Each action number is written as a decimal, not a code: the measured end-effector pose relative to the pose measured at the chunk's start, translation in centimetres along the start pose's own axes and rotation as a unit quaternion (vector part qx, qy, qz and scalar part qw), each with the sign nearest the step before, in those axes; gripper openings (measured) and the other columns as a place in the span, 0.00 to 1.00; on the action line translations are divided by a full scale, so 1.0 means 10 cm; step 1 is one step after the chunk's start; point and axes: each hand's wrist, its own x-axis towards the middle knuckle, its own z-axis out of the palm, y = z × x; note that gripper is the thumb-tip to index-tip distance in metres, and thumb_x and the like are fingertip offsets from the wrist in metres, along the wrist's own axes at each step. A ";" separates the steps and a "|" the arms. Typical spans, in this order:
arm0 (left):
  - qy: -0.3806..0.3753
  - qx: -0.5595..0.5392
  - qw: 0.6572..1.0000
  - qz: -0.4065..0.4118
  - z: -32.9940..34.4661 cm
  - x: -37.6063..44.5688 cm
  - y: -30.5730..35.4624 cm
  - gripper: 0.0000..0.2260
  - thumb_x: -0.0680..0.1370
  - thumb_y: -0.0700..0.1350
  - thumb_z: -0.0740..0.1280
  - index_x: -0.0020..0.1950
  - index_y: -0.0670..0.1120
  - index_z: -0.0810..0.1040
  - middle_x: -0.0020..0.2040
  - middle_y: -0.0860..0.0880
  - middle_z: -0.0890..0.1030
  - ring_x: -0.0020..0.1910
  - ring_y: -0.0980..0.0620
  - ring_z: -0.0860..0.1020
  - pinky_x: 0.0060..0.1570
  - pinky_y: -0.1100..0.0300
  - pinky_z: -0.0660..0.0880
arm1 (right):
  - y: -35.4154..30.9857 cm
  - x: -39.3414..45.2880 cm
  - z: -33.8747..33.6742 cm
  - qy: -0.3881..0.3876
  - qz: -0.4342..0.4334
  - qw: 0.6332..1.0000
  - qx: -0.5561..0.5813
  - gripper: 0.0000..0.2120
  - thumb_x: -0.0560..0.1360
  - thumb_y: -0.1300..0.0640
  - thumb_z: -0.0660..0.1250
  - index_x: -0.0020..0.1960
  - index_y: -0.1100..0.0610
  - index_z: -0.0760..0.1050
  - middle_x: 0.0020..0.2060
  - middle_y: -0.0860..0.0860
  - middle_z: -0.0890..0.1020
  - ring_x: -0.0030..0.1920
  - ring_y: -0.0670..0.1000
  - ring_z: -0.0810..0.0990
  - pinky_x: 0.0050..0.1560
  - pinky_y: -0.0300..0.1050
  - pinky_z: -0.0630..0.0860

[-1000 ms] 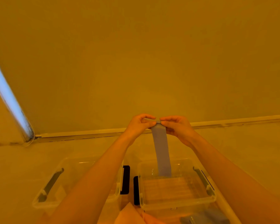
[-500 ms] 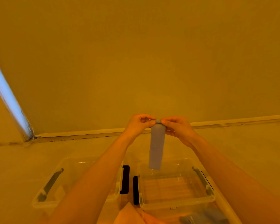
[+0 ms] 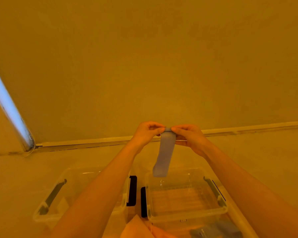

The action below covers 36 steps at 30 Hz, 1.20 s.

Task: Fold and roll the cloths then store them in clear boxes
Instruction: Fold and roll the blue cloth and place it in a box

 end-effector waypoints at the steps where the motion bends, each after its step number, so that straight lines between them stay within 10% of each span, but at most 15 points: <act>1: -0.004 0.002 1.000 0.002 0.00 0.00 0.00 0.10 0.75 0.38 0.69 0.55 0.38 0.80 0.40 0.50 0.80 0.36 0.58 0.75 0.33 0.74 0.72 | 0.00 0.00 0.00 0.000 -0.005 1.000 -0.001 0.03 0.73 0.59 0.69 0.47 0.57 0.79 0.42 0.54 0.84 0.42 0.50 0.84 0.38 0.41 0.78; 36: -0.022 -0.012 0.999 -0.026 0.01 -0.01 0.00 0.11 0.76 0.43 0.68 0.58 0.43 0.79 0.41 0.52 0.79 0.36 0.59 0.74 0.27 0.76 0.68 | 0.03 0.03 -0.03 0.013 -0.005 1.000 0.007 0.04 0.73 0.60 0.69 0.48 0.57 0.79 0.41 0.53 0.82 0.43 0.49 0.81 0.42 0.40 0.77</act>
